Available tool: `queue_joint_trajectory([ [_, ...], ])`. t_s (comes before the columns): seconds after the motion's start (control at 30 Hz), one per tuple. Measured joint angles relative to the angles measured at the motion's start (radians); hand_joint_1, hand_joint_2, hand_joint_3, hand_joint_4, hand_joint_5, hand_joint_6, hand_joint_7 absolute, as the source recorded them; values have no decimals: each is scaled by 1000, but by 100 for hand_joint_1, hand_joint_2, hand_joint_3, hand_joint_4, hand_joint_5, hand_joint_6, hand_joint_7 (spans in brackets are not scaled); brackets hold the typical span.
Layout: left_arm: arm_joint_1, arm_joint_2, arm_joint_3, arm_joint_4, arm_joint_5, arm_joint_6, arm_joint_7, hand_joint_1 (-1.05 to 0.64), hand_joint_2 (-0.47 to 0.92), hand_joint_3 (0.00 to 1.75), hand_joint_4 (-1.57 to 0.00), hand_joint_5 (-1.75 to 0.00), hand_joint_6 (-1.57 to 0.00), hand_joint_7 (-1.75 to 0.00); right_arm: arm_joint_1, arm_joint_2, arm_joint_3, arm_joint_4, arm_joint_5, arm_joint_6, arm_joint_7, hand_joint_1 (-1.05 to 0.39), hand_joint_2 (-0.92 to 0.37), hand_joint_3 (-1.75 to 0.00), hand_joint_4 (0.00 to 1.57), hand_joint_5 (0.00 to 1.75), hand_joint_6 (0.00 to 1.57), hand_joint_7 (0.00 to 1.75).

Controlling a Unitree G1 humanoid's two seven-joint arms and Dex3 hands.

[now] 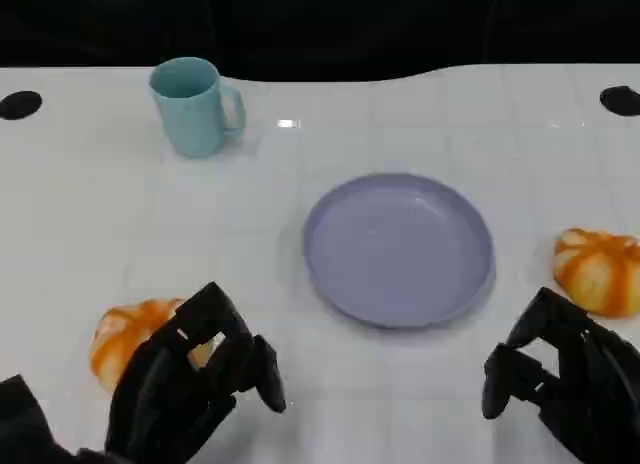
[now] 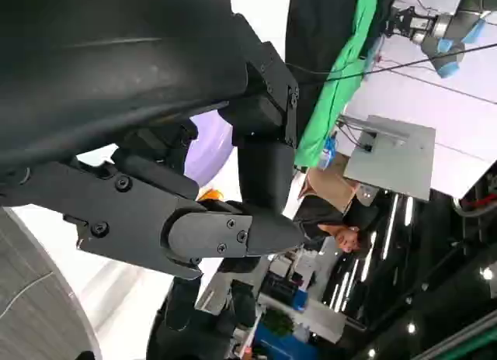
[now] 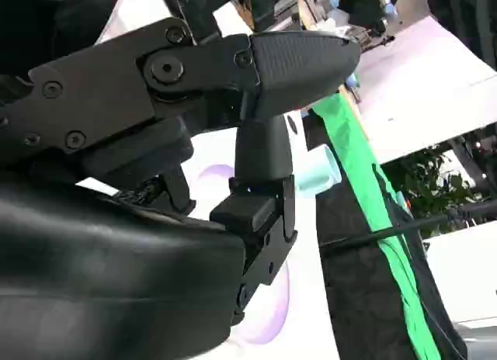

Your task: Grasp the bread from the table and place it into the plate.

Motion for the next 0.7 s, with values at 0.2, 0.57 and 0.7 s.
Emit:
queue_joint_trajectory([
  [0.2, 0, 0, 0, 0, 0, 0, 0, -58, 92, 35, -82, -175, -60, -175, 0, 0, 0, 0, 0, 0, 0, -57, -92, -33, 74, 175, 61, 156],
  [0.57, 0, -1, 1, 2, 1, 0, 2, -59, 92, 34, -83, -175, -60, -175, 0, -1, 0, 6, -1, 3, 2, -58, -92, -33, 74, 175, 61, 158],
  [0.7, 0, -1, 1, 2, 1, 0, 2, -58, 92, 35, -83, -175, -60, -175, -1, -1, 0, 12, -1, -1, 11, -58, -92, -32, 74, 175, 60, 158],
])
